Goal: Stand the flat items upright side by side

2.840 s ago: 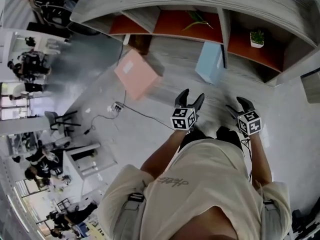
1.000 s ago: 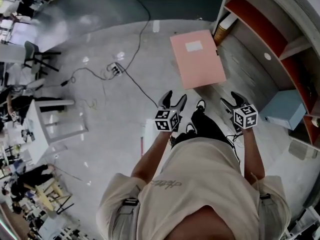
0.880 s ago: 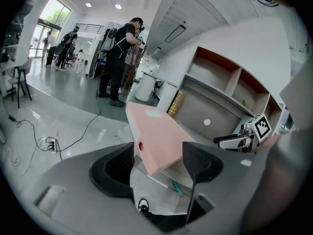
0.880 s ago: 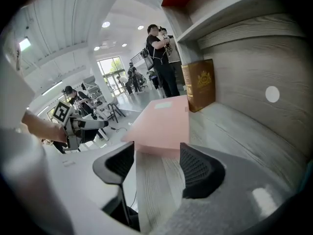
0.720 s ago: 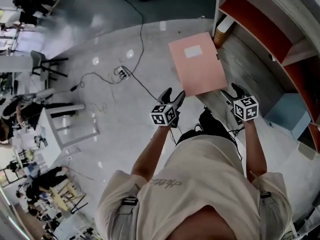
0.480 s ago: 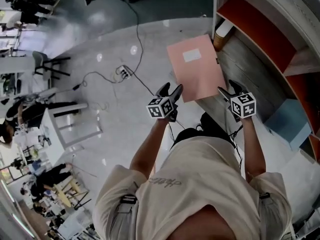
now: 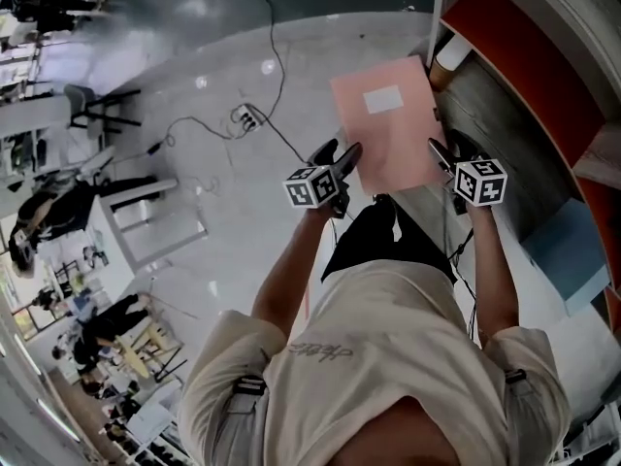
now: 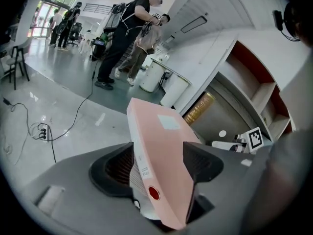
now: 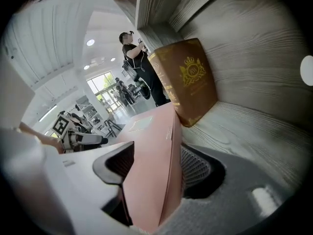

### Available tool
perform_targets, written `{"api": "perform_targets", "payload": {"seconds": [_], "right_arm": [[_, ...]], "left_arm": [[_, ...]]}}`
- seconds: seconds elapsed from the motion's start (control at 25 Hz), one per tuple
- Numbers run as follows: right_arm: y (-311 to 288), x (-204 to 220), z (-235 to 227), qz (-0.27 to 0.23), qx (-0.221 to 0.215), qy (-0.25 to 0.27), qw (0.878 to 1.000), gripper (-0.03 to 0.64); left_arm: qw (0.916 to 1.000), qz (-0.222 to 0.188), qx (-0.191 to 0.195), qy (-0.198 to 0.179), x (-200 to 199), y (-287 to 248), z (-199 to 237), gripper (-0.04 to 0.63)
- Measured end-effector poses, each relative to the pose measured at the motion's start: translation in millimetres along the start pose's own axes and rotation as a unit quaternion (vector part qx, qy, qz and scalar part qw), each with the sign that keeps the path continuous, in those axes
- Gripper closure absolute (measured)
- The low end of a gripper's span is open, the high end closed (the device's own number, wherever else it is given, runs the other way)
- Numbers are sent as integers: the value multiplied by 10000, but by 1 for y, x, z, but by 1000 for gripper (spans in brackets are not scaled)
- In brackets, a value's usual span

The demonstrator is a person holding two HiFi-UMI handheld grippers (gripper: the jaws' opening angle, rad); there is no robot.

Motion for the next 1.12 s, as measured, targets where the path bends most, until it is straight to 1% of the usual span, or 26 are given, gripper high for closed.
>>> {"api": "perform_targets", "payload": {"seconds": [0.16,0.28,0.36,0.44,0.56,0.64,0.68,0.72,0.92,1.04,1.12], "right_arm": [[-18,-18,0,148,4,227,9996,325],[-28,-21,-1,254,43,43,9997,325],[-34,-23,-2,313,106,-62,9994,324],[-41,-26,-4,489,159,-21,9987,324],[-51,-32,-7,687,187,80,9974,324],[-56,-32,-6,799,172,33,9966,324],[-59,-32,-6,891,178,3,9959,309],[-62,-32,-6,987,187,-23,9949,291],[-79,-28,-13,1357,257,-61,9904,262],[-82,-25,-17,1484,280,-140,9884,253],[-84,-24,-16,1557,279,-175,9873,258]], "left_arm": [[9997,118,226,-6,-4,-8,7,261],[9984,296,488,46,0,-15,8,261],[9970,409,653,-7,-3,-21,10,261],[9959,471,778,23,-7,-28,14,261],[9935,507,1004,181,-8,-39,19,261],[9917,566,1142,187,-8,-44,19,261],[9909,604,1184,192,-7,-45,20,259],[9903,645,1213,204,-7,-47,21,259],[9880,919,1231,158,-7,-60,29,259],[9863,1123,1200,173,0,-67,29,261],[9861,1196,1146,127,3,-67,30,289]]}}
Point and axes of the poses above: the fingertips, and each gripper's own axes: y backward along the fingers, z to its left, x out of its underside, the point moved 7 cm from there along y, backward along the fingers, and after that the axes turned 6 degrees about -y, right-handed, at the moved point
